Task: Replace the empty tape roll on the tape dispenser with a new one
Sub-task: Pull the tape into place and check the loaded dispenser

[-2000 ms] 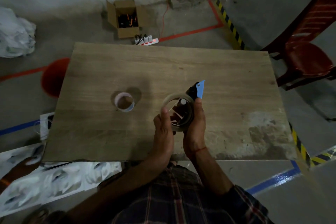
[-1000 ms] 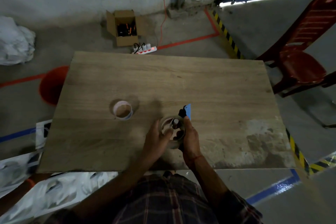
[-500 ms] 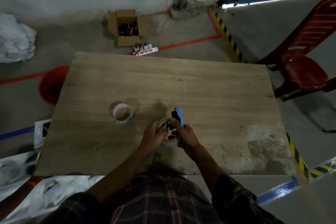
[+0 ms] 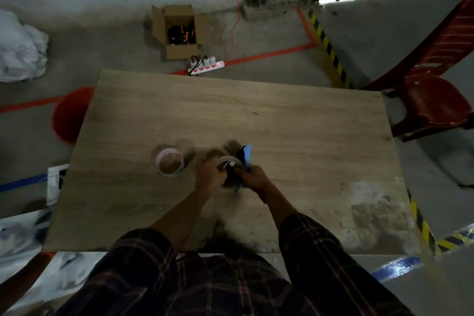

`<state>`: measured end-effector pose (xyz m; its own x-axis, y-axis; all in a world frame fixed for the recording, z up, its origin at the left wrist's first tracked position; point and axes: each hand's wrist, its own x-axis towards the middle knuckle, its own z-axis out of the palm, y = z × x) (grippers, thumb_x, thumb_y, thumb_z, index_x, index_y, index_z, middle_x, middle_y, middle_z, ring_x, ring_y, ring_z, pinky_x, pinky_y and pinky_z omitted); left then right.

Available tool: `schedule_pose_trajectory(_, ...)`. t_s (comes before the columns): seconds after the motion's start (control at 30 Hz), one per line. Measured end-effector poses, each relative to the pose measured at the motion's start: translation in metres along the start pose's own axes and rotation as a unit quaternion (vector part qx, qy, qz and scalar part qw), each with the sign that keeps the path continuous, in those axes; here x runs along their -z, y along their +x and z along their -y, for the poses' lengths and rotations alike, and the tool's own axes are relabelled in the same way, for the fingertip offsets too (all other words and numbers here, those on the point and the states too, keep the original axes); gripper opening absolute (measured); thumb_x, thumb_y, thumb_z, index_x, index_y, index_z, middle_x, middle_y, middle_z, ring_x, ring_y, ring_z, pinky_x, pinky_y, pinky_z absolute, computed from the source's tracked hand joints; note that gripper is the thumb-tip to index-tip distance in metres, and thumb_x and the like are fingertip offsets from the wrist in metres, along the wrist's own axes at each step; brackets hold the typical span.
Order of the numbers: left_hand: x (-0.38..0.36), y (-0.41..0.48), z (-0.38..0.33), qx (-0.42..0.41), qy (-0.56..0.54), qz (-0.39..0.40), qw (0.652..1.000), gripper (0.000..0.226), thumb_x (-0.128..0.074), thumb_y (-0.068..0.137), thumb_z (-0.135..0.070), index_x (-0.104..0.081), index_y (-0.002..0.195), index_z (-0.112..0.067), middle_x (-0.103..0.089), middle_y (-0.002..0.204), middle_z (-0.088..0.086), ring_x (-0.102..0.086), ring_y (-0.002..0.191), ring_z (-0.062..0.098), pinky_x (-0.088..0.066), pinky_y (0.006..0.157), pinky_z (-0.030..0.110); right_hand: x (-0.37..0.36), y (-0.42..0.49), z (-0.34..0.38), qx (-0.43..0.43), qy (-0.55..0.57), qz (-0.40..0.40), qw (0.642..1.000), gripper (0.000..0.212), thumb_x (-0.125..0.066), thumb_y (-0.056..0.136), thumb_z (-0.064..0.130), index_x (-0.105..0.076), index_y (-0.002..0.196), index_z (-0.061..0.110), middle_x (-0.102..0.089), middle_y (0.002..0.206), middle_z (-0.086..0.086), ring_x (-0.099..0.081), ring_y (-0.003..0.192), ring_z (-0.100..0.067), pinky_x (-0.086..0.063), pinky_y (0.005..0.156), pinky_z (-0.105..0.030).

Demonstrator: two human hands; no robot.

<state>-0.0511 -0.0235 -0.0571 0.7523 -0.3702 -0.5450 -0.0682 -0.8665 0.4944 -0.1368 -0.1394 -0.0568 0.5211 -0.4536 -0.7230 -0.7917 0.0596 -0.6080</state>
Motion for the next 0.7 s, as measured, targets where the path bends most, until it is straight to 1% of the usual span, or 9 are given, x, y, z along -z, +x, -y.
schedule_pose_trajectory(0.1,-0.004,0.005,0.004,0.015,-0.017,-0.012,1.0,0.038,-0.061,0.085,-0.024,-0.063,0.12,-0.008,-0.066,0.121,0.02,-0.054,0.119,0.042,-0.038,0.102,0.044,-0.002,0.006,0.005,0.041,-0.085,-0.018,0.995,0.049,-0.067,0.091,0.04,-0.07,0.103,-0.007,-0.072,0.101,-0.029,-0.068,0.097,-0.042,-0.055,0.087,-0.051)
schedule_pose_trajectory(0.2,-0.006,0.006,0.002,0.033,0.0,-0.022,0.999,0.037,-0.062,0.091,-0.026,-0.061,0.122,-0.005,-0.063,0.125,0.022,-0.048,0.125,0.042,-0.033,0.104,0.043,-0.002,0.005,0.012,0.053,-0.124,-0.035,0.99,0.043,-0.065,0.094,0.033,-0.069,0.103,-0.009,-0.071,0.102,-0.029,-0.066,0.099,-0.042,-0.052,0.083,-0.045)
schedule_pose_trajectory(0.37,-0.01,0.006,0.0,0.057,-0.006,-0.014,0.998,0.045,-0.061,0.091,-0.026,-0.054,0.128,-0.002,-0.057,0.129,0.027,-0.038,0.131,0.044,-0.028,0.105,0.043,0.001,0.005,0.014,0.049,-0.132,-0.048,0.989,0.04,-0.068,0.092,0.028,-0.068,0.112,-0.006,-0.07,0.106,-0.03,-0.065,0.101,-0.041,-0.039,0.071,-0.032)
schedule_pose_trajectory(0.43,-0.01,0.004,-0.002,0.063,-0.009,-0.014,0.998,0.048,-0.061,0.091,-0.026,-0.052,0.131,-0.001,-0.055,0.131,0.028,-0.036,0.132,0.044,-0.027,0.106,0.043,-0.001,0.003,0.013,0.046,-0.127,-0.057,0.989,0.042,-0.068,0.092,0.03,-0.067,0.112,-0.007,-0.07,0.103,-0.03,-0.065,0.099,-0.041,-0.035,0.068,-0.029)
schedule_pose_trajectory(0.47,-0.011,0.004,-0.003,0.066,-0.009,-0.013,0.998,0.048,-0.061,0.091,-0.025,-0.051,0.131,0.0,-0.054,0.131,0.028,-0.036,0.132,0.044,-0.027,0.107,0.043,-0.001,0.002,0.012,0.048,-0.122,-0.063,0.989,0.042,-0.069,0.091,0.031,-0.068,0.11,-0.006,-0.07,0.102,-0.029,-0.066,0.098,-0.041,-0.036,0.068,-0.029)
schedule_pose_trajectory(0.53,-0.01,0.004,-0.001,0.072,-0.014,-0.011,0.997,0.051,-0.063,0.09,-0.027,-0.051,0.132,0.0,-0.053,0.132,0.028,-0.036,0.132,0.044,-0.027,0.107,0.043,-0.002,-0.001,0.012,0.048,-0.097,-0.076,0.991,0.043,-0.07,0.09,0.035,-0.068,0.113,-0.002,-0.072,0.104,-0.023,-0.067,0.1,-0.037,-0.045,0.073,-0.032)
schedule_pose_trajectory(0.6,-0.011,0.006,0.003,0.069,-0.028,-0.014,0.997,0.055,-0.066,0.087,-0.029,-0.051,0.133,-0.003,-0.054,0.131,0.028,-0.039,0.13,0.043,-0.03,0.106,0.044,0.0,-0.008,0.012,0.044,-0.053,-0.085,0.994,0.042,-0.069,0.09,0.037,-0.07,0.115,0.004,-0.073,0.108,-0.017,-0.068,0.101,-0.033,-0.054,0.088,-0.038)
schedule_pose_trajectory(0.63,-0.011,0.007,0.006,0.067,-0.035,-0.014,0.997,0.056,-0.067,0.086,-0.031,-0.051,0.134,-0.005,-0.055,0.13,0.028,-0.04,0.129,0.043,-0.031,0.105,0.044,0.001,-0.009,0.009,0.045,-0.025,-0.089,0.995,0.041,-0.067,0.089,0.039,-0.072,0.113,0.007,-0.075,0.106,-0.016,-0.069,0.099,-0.032,-0.056,0.091,-0.042)
schedule_pose_trajectory(0.7,-0.012,0.008,0.008,0.063,-0.035,-0.014,0.997,0.058,-0.067,0.087,-0.036,-0.051,0.134,-0.007,-0.056,0.129,0.027,-0.041,0.127,0.044,-0.033,0.103,0.044,0.003,0.001,-0.005,0.037,0.041,-0.112,0.992,0.045,-0.062,0.084,0.048,-0.075,0.107,0.012,-0.077,0.1,-0.014,-0.072,0.093,-0.032,-0.059,0.087,-0.051)
